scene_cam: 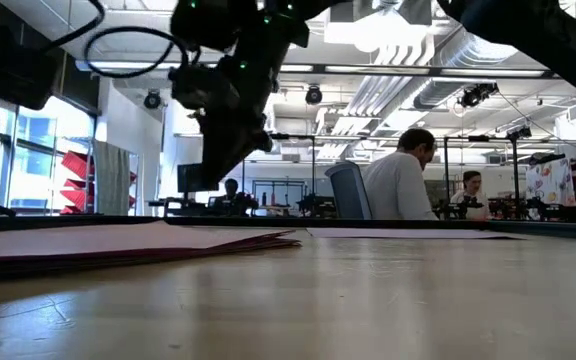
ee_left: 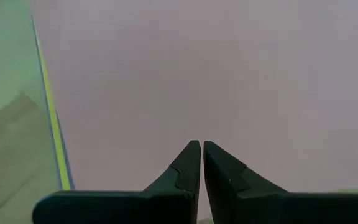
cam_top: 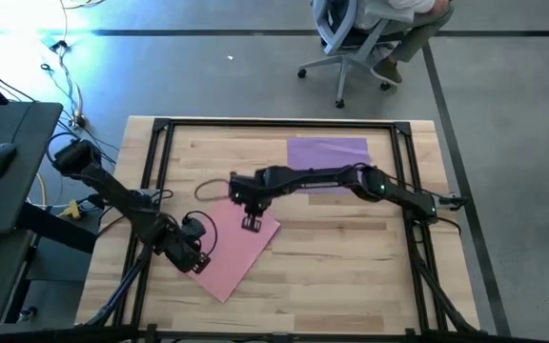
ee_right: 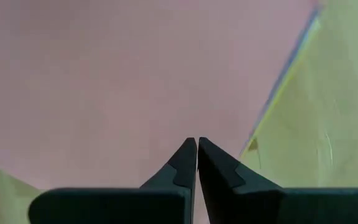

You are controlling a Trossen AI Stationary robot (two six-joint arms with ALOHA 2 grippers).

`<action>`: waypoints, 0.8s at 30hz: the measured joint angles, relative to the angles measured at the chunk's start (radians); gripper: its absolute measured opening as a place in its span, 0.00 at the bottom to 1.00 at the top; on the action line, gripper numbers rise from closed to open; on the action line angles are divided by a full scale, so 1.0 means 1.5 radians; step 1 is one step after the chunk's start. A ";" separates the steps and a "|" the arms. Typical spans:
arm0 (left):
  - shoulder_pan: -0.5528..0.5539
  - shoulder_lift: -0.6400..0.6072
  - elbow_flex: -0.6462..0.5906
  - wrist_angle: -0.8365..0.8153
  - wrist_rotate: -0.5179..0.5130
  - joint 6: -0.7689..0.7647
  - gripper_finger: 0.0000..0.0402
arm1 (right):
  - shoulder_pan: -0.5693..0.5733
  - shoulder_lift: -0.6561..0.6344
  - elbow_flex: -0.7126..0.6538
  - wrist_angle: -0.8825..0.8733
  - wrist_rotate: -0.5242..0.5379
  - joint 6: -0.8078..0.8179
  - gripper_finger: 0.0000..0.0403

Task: Organize paper
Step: Move the pink paper form middle left to right middle table

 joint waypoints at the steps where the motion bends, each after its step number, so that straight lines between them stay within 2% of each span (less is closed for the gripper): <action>1: -0.004 0.004 0.000 0.001 -0.001 0.000 0.00 | -0.006 0.002 -0.014 0.001 -0.015 0.016 0.01; 4: -0.017 0.023 -0.026 0.062 -0.026 0.006 0.00 | -0.017 0.004 -0.055 0.017 -0.030 0.056 0.07; 7: -0.019 0.050 -0.081 0.180 -0.048 0.010 0.00 | -0.021 0.001 -0.102 0.057 -0.063 0.088 0.19; 11: -0.008 0.087 -0.130 0.303 -0.038 0.005 0.00 | -0.021 -0.005 -0.155 0.145 -0.133 0.122 0.36; 14: 0.001 0.100 -0.139 0.338 -0.035 0.013 0.00 | -0.010 -0.005 -0.162 0.174 -0.147 0.135 0.43; 18: 0.010 0.109 -0.139 0.356 -0.043 0.033 0.00 | 0.000 0.002 -0.131 0.159 -0.151 0.121 0.45; 24: 0.024 0.112 -0.142 0.356 -0.086 0.034 0.00 | 0.007 0.004 -0.071 0.089 -0.124 0.097 0.39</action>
